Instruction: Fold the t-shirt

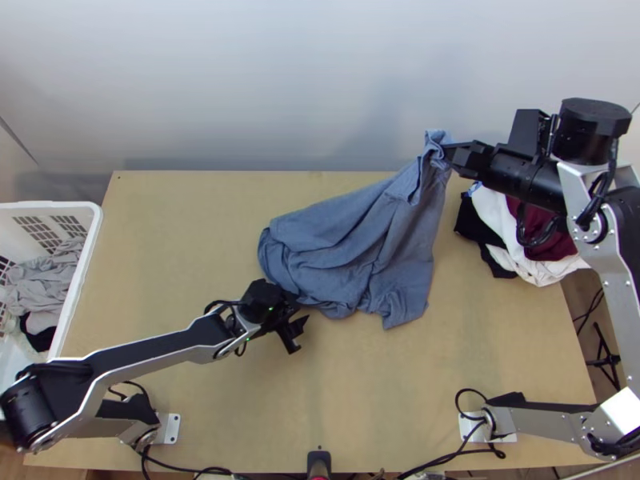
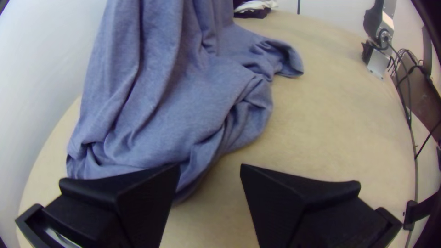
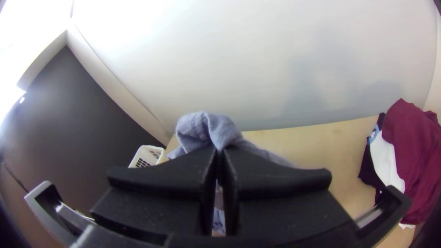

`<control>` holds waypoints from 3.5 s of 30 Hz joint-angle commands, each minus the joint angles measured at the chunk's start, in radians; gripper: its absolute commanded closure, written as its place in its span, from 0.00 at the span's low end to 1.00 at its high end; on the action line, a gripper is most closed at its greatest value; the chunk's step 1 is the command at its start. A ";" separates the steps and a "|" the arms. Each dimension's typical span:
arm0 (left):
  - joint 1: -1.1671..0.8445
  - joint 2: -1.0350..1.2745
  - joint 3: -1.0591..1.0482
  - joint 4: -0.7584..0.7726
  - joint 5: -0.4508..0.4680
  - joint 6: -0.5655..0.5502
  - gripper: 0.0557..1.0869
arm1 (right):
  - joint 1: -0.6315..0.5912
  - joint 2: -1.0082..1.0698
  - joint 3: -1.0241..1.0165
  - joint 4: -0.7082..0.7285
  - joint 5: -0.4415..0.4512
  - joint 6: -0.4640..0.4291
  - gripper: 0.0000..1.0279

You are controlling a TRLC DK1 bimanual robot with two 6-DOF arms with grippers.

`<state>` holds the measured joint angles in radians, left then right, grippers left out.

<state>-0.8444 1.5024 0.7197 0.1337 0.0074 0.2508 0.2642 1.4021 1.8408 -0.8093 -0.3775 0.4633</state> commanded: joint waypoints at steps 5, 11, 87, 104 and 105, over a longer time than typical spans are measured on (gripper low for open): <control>-0.018 0.119 0.047 0.070 -0.053 0.033 0.83 | -0.017 -0.012 0.014 -0.004 0.000 -0.006 0.97; -0.013 0.071 0.020 0.052 -0.052 0.039 0.97 | -0.020 -0.006 0.012 0.002 0.000 -0.006 0.97; 0.679 -0.855 0.021 -0.625 0.424 -0.275 0.05 | -0.123 0.115 0.259 0.032 -0.034 0.067 0.97; 0.225 -0.653 -0.031 -0.730 0.338 -0.303 0.05 | -0.052 -0.048 -0.078 0.032 -0.034 0.020 0.97; 0.212 -0.631 -0.035 -0.704 0.318 -0.303 0.05 | -0.051 -0.057 -0.095 0.032 -0.034 0.020 0.97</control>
<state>-0.4587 0.7815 0.7033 -0.5812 0.3729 -0.0273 0.1963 1.4113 1.8690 -0.7780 -0.4110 0.4931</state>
